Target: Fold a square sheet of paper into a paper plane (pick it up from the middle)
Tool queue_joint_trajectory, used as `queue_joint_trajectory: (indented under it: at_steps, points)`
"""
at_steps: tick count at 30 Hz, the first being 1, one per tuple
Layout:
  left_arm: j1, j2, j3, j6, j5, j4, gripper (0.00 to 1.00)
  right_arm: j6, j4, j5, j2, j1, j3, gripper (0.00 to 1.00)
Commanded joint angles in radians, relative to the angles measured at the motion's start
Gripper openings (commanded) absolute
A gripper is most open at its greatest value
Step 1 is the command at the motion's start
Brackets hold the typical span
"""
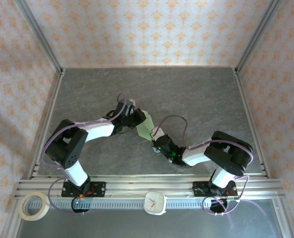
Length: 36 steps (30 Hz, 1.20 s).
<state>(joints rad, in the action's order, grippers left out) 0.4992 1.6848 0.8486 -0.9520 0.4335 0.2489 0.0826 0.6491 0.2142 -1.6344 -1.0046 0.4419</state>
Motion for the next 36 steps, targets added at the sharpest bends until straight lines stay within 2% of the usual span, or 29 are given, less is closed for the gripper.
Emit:
queue_joint_trajectory:
  at_steps: [1,6,17,20,21,23,25,28,36]
  points:
    - [-0.004,-0.003,-0.012,-0.001,-0.006,0.003,0.06,0.004,0.025,0.031,-0.001,0.003,0.017,0.12]
    - [-0.004,0.0,-0.01,-0.001,-0.007,0.003,0.06,0.002,0.035,0.026,0.014,0.004,0.008,0.14]
    - [-0.003,-0.009,-0.013,-0.004,-0.016,0.0,0.07,-0.013,0.033,0.009,0.011,0.004,0.003,0.0]
    - [-0.003,-0.024,-0.018,-0.004,-0.038,-0.015,0.18,-0.036,0.039,-0.022,0.011,0.009,0.0,0.0]
    - [-0.005,-0.034,-0.019,-0.002,-0.051,-0.022,0.26,-0.053,0.04,-0.038,0.009,0.014,0.0,0.0]
    - [-0.011,-0.059,-0.025,0.001,-0.079,-0.043,0.35,-0.081,0.042,-0.081,0.008,0.03,-0.003,0.0]
    - [-0.018,-0.098,-0.038,0.005,-0.119,-0.063,0.47,-0.111,0.045,-0.148,0.01,0.052,-0.006,0.0]
    - [-0.034,-0.159,-0.069,0.006,-0.17,-0.088,0.59,-0.147,0.054,-0.236,0.009,0.08,-0.007,0.0]
    - [-0.05,-0.277,-0.149,-0.006,-0.214,-0.084,0.63,-0.21,0.093,-0.326,-0.002,0.122,-0.02,0.0]
